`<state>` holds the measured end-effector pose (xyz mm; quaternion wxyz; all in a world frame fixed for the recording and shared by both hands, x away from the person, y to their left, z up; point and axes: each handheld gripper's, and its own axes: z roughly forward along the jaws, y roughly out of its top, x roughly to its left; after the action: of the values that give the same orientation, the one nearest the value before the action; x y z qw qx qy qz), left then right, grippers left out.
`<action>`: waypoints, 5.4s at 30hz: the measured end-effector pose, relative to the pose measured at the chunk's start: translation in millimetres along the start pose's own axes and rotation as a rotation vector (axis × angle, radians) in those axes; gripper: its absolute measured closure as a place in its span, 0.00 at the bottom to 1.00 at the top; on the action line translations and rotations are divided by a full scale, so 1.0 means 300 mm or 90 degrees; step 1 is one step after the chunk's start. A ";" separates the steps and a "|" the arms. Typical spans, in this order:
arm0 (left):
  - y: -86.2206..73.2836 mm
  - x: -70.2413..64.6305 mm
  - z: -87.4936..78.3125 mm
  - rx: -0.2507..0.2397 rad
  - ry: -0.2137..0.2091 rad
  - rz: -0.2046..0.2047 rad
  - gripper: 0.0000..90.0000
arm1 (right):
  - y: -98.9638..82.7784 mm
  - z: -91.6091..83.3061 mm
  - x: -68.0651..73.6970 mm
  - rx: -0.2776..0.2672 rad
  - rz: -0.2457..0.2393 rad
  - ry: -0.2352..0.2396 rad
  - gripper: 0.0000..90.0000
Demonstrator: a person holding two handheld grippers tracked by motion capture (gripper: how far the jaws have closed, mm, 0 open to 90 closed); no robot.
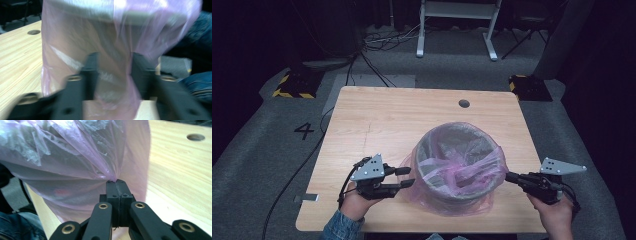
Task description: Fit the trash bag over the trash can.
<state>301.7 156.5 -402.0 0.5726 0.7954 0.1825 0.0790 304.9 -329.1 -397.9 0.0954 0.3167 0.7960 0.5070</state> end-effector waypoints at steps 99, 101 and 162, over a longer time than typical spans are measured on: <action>-0.256 0.165 0.004 0.171 0.285 -0.075 0.43 | 0.069 -0.083 -0.037 -0.002 -0.051 -0.024 0.28; -0.260 0.166 0.002 0.177 0.293 -0.078 0.43 | 0.068 -0.098 -0.030 0.013 -0.051 -0.040 0.21; -0.346 0.217 -0.013 0.237 0.321 -0.134 0.39 | 0.532 0.341 0.239 0.077 -0.140 0.043 0.23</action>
<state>339.5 213.6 -503.6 0.3592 0.8184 0.4112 0.1791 362.3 -164.0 -295.3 0.1046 0.2156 0.8579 0.4545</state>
